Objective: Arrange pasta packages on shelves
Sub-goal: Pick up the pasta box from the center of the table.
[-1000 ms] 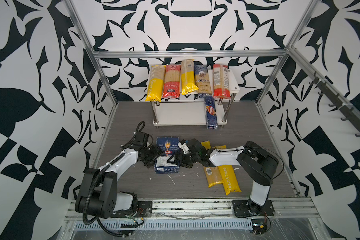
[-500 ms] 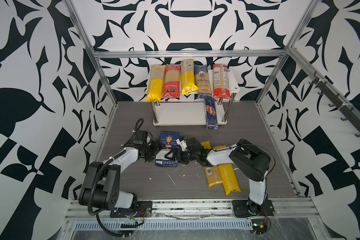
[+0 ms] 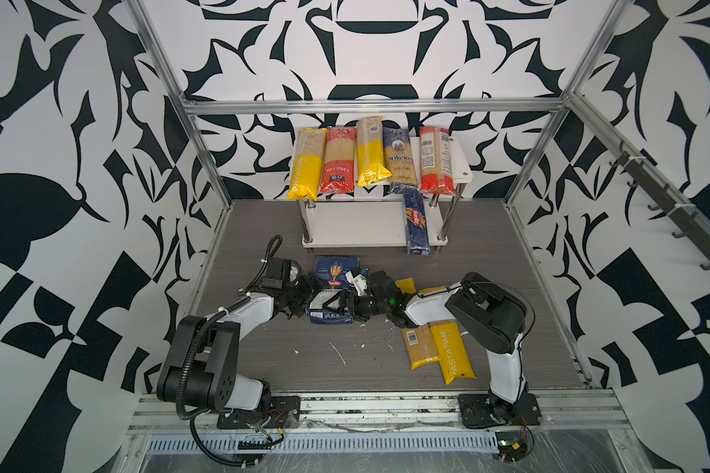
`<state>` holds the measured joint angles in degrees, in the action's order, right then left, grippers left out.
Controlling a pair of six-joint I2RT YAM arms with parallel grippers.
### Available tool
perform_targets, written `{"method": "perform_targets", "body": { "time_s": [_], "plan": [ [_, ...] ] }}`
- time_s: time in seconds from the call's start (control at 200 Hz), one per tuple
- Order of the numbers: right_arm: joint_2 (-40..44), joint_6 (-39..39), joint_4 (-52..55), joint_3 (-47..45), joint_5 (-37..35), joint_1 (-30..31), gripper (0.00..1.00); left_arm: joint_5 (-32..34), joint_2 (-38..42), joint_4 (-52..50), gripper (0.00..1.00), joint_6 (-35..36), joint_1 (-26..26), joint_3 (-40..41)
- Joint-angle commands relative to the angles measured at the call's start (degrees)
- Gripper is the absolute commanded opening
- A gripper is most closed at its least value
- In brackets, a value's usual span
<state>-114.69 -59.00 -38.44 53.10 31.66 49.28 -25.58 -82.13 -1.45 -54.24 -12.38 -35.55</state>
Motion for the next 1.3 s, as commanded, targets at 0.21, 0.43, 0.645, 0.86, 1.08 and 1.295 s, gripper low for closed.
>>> {"method": "perform_targets", "body": {
  "time_s": [0.21,0.43,0.645,0.86,1.08,1.295],
  "plan": [
    [-2.4,-0.6,1.7,-2.7,1.4,1.7,0.72,-17.0,0.9,4.0,0.86,-3.8,-4.7,0.1],
    [-5.0,-8.0,-12.8,-6.3,2.6,0.6,0.61,-16.4,2.4,2.0,0.86,-2.9,-4.7,0.2],
    [-3.7,-7.6,-14.0,-6.7,4.7,0.2,0.39,-13.6,4.0,-3.9,0.90,0.6,-4.3,-0.9],
    [-1.7,-6.8,-13.3,-6.2,5.7,-0.1,0.20,-12.9,5.7,-10.8,0.91,4.8,-0.8,-3.4],
    [1.1,-5.3,-10.4,-6.3,6.3,-1.0,0.15,-13.6,8.6,-19.6,0.91,10.8,7.4,-5.6],
    [5.9,1.4,3.5,-3.3,6.8,-1.4,0.13,-10.1,11.6,-30.9,0.92,19.5,12.6,-10.7]
  ]
}}
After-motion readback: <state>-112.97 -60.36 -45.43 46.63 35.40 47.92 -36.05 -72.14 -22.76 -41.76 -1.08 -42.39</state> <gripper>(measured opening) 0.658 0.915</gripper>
